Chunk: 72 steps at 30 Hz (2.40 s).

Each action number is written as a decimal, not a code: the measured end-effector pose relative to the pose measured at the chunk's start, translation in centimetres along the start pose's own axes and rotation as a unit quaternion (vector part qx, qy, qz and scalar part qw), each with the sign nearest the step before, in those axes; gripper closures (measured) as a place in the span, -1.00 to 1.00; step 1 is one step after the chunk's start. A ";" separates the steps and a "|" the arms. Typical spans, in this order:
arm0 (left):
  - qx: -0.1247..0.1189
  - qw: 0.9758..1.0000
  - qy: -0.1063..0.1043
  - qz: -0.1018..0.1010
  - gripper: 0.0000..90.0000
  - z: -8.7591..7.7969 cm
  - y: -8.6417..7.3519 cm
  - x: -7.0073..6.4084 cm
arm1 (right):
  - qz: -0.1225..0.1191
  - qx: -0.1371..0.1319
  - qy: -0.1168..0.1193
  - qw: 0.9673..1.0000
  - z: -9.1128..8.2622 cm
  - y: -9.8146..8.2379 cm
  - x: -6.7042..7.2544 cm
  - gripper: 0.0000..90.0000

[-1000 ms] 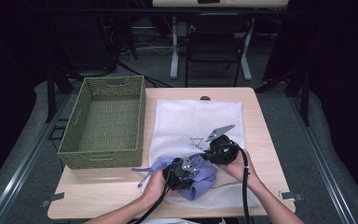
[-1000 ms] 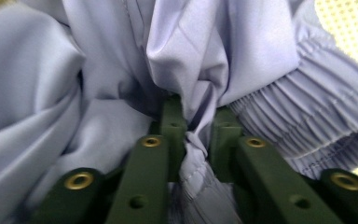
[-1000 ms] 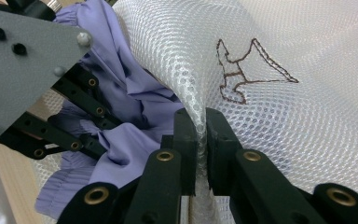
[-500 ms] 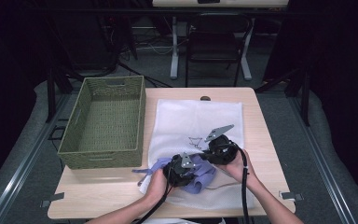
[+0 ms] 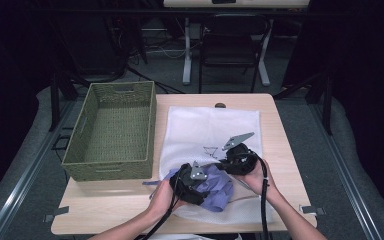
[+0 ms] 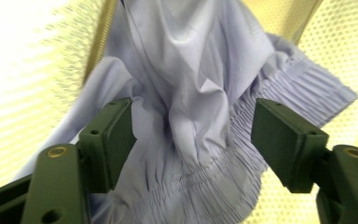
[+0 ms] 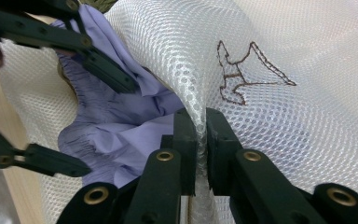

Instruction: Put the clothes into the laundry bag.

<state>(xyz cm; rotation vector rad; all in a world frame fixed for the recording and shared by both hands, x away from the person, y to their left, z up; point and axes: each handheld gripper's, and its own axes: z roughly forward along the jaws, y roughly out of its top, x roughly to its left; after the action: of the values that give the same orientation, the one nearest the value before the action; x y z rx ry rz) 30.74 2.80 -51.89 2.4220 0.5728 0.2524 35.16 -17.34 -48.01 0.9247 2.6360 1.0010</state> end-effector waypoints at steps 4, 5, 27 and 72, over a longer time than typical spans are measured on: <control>-0.005 1.000 0.004 0.002 -0.49 -1.1 0.1 -0.2 | 0.000 0.002 0.000 1.000 0.0 0.0 0.0 0.88; -0.003 1.000 0.007 0.006 -0.52 -1.3 0.2 -0.3 | 0.000 0.002 0.000 1.000 0.0 0.0 0.0 0.88; 0.085 0.995 -0.052 -0.014 0.40 3.2 -1.2 1.3 | -0.008 0.018 0.003 1.000 0.7 -0.1 0.2 0.88; -0.004 1.000 0.024 -0.008 -0.22 -3.2 0.1 1.1 | 0.003 0.012 0.001 1.000 0.4 0.0 0.1 0.88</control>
<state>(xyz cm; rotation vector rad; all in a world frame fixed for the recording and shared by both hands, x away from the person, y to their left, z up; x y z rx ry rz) 30.77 4.97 -49.33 2.4086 0.6113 0.3070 35.21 -17.05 -48.34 0.9369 2.6548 0.9737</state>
